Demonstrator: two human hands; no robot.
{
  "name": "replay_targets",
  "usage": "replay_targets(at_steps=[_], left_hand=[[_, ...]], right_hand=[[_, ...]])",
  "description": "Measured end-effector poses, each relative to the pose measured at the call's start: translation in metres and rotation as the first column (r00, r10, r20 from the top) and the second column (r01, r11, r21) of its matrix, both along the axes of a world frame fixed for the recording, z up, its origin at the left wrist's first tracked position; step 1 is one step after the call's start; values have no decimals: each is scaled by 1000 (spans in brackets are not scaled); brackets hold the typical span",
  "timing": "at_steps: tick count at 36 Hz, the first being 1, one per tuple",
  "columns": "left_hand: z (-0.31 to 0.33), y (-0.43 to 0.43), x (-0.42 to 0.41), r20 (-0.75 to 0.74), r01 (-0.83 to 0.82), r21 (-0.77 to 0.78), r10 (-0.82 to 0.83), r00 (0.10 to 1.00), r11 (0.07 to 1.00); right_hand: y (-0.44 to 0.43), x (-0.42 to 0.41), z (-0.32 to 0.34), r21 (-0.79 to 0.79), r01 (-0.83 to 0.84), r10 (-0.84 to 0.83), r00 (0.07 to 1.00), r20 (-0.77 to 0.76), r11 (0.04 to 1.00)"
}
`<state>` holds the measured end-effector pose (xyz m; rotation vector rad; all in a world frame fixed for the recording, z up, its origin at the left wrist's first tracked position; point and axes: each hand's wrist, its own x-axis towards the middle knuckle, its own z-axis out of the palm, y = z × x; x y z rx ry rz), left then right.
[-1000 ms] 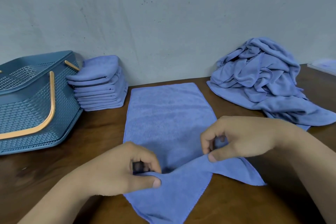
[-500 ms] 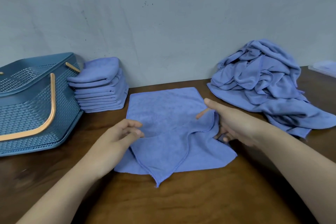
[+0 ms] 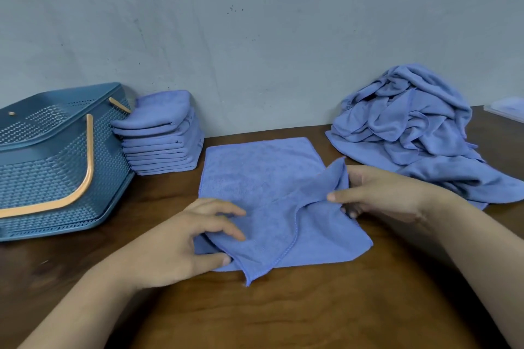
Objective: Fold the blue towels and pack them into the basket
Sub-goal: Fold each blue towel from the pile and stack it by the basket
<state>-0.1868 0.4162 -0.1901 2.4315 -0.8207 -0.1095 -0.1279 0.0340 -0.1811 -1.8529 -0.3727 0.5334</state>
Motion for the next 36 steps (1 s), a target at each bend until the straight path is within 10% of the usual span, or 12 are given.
replay_targets(at_steps=[6, 9, 12, 20, 27, 36], left_hand=[[2, -16, 0, -59, -129, -324, 116, 992, 937], [-2, -22, 12, -202, -419, -618, 380, 903, 666], [-11, -18, 29, -442, -674, -581, 519, 732, 456], [-13, -8, 24, -567, -668, -403, 402, 719, 626], [1, 5, 17, -700, -574, -341, 207, 684, 745], [0, 5, 19, -637, -580, -385, 248, 730, 718]], right_hand=[[9, 3, 1, 156, 220, -213, 975, -60, 963], [16, 8, 0, 219, 347, -334, 938, -98, 912], [21, 13, -11, 61, 424, -420, 904, -78, 903], [13, 10, -14, -209, 219, -202, 974, 98, 953], [-4, -2, 10, -383, -61, 21, 994, -108, 922], [6, 5, -6, -219, 235, -221, 971, 87, 947]])
